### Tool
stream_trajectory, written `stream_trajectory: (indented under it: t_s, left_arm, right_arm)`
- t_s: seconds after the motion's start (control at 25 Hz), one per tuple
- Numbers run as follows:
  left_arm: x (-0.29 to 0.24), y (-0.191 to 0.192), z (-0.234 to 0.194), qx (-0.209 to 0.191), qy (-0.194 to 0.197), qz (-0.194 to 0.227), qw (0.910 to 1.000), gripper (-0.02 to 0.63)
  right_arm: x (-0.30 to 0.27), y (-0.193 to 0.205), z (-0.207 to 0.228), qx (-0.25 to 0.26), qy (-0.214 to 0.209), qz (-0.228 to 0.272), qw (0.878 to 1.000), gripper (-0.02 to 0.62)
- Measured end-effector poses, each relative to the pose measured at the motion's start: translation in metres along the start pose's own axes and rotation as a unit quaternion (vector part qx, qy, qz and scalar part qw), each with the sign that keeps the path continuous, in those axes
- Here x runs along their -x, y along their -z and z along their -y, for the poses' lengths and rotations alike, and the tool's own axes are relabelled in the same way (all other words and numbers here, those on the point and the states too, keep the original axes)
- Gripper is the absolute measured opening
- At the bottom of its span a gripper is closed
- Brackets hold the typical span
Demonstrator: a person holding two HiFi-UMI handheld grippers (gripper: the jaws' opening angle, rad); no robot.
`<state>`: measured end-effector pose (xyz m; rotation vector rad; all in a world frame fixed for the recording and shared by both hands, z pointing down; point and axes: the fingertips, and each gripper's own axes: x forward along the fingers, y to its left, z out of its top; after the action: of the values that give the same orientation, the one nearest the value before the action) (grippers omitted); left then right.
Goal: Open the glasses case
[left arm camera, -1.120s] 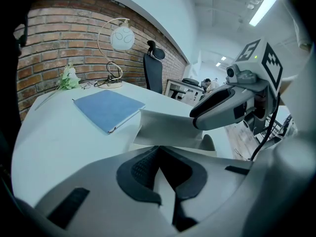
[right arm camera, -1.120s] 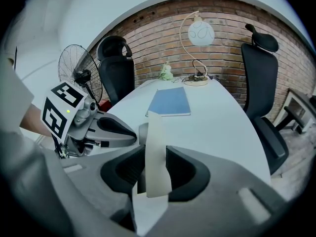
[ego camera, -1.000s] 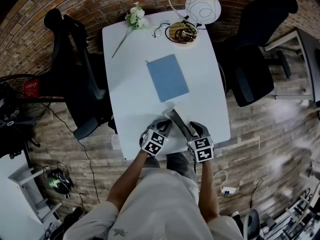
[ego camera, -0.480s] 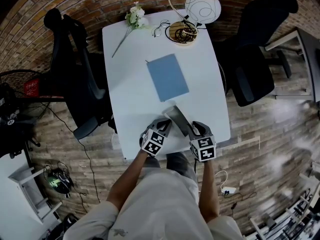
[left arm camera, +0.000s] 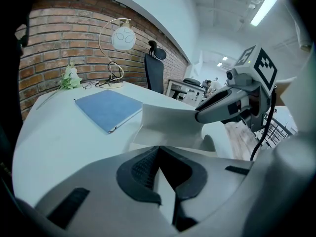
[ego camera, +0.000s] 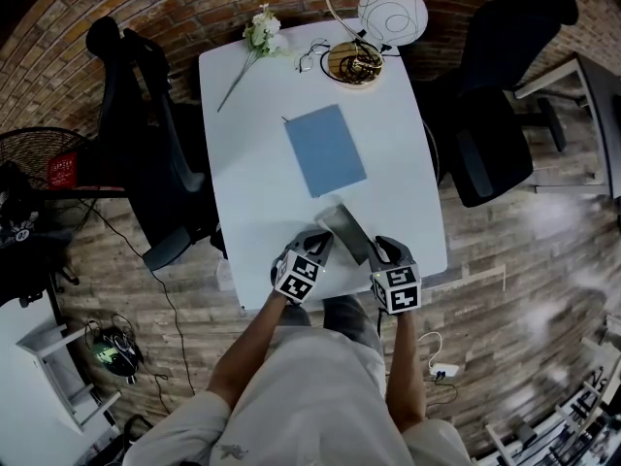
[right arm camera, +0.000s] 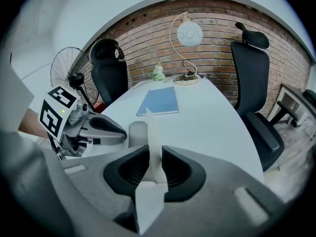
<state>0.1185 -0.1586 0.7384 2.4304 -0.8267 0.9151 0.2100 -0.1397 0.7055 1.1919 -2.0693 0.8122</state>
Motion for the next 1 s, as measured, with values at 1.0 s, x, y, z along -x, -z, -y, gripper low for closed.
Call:
stream_trajectory:
  t_s: [1.0]
  left_arm:
    - [0.0, 0.0, 0.0, 0.004, -0.015, -0.003, 0.9999, 0.003]
  right_arm:
    - [0.005, 0.003, 0.027, 0.01, 0.055, 0.013, 0.998, 0.084]
